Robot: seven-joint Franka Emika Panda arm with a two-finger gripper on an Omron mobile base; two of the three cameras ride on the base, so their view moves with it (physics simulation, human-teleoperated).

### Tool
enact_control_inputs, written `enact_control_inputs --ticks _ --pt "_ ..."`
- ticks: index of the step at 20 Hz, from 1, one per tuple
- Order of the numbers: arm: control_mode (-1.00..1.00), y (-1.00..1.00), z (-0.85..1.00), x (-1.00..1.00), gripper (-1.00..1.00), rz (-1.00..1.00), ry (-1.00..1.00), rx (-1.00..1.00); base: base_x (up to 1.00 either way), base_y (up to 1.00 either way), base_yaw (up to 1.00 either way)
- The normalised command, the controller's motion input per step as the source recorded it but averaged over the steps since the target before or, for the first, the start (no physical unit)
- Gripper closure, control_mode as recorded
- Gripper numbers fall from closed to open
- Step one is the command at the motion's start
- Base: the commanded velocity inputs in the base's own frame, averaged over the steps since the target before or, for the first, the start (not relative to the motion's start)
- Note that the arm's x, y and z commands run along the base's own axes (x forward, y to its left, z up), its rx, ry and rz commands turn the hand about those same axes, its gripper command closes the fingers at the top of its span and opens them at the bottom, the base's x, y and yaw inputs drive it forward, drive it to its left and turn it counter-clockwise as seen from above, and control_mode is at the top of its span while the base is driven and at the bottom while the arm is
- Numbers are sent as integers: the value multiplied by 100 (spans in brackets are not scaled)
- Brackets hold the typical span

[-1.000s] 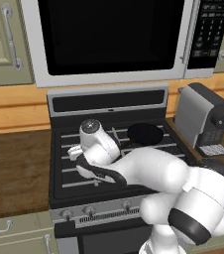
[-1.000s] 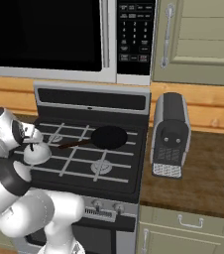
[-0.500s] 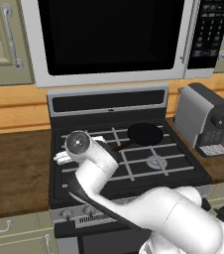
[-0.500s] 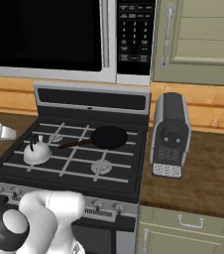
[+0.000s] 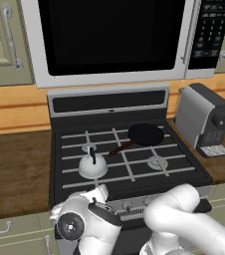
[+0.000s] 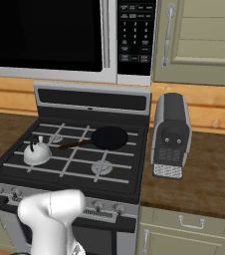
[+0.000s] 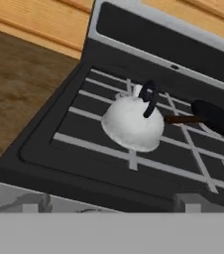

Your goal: Pick the kettle from the counter and place it on a stove burner. Then turn the burner on.

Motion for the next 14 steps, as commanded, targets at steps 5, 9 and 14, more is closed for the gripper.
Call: enact_control_inputs --ticks 5,9,14 --pt "-100 6 -100 -74 -100 1 -44 4 0 0 0" --pt "-100 31 -65 -2 -100 -1 -31 21 0 0 0" --pt "-100 31 -28 15 -100 -4 -15 11 0 0 0"
